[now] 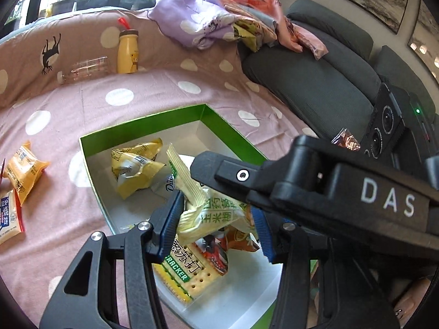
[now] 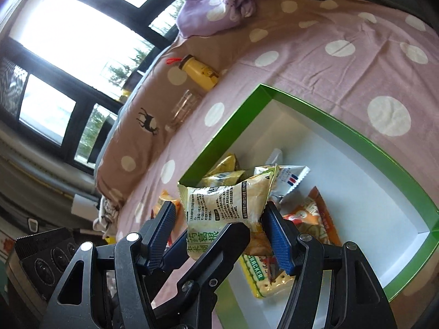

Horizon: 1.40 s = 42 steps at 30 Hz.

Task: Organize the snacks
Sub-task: 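Carry the white-green bag into the green box and open the right gripper, then move the right gripper out of the box to the yellow cake bag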

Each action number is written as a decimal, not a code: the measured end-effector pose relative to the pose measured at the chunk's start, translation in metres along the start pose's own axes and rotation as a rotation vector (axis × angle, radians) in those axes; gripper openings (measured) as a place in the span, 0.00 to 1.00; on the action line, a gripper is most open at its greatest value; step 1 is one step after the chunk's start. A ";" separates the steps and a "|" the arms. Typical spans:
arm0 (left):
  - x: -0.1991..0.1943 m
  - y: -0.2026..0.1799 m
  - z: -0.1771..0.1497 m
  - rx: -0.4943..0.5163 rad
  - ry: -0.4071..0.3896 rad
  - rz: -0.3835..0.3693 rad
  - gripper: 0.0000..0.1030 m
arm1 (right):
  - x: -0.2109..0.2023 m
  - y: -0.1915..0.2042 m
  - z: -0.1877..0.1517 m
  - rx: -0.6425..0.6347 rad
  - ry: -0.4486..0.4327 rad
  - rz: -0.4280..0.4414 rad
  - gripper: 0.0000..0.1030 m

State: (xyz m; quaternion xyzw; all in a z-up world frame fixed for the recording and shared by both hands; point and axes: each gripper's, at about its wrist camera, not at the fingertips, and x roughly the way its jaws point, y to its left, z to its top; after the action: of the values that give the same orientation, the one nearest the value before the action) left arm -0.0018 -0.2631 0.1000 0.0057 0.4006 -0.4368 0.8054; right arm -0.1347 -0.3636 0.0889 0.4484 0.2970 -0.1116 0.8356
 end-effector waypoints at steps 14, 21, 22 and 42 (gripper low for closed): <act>0.017 -0.004 -0.002 -0.006 0.043 0.000 0.48 | 0.005 -0.021 0.005 0.062 0.008 -0.047 0.66; 0.014 -0.007 -0.004 0.008 0.009 0.043 0.53 | 0.005 -0.024 0.008 0.068 0.013 -0.056 0.66; 0.012 -0.007 -0.004 0.012 0.004 0.040 0.54 | 0.003 -0.024 0.008 0.060 0.007 -0.066 0.66; -0.119 0.060 -0.040 -0.175 -0.172 0.242 0.77 | -0.028 0.008 0.003 -0.036 -0.146 -0.122 0.83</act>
State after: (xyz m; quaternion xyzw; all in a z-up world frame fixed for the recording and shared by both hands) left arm -0.0205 -0.1283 0.1295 -0.0538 0.3631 -0.2987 0.8810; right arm -0.1525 -0.3637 0.1120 0.4050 0.2642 -0.1894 0.8546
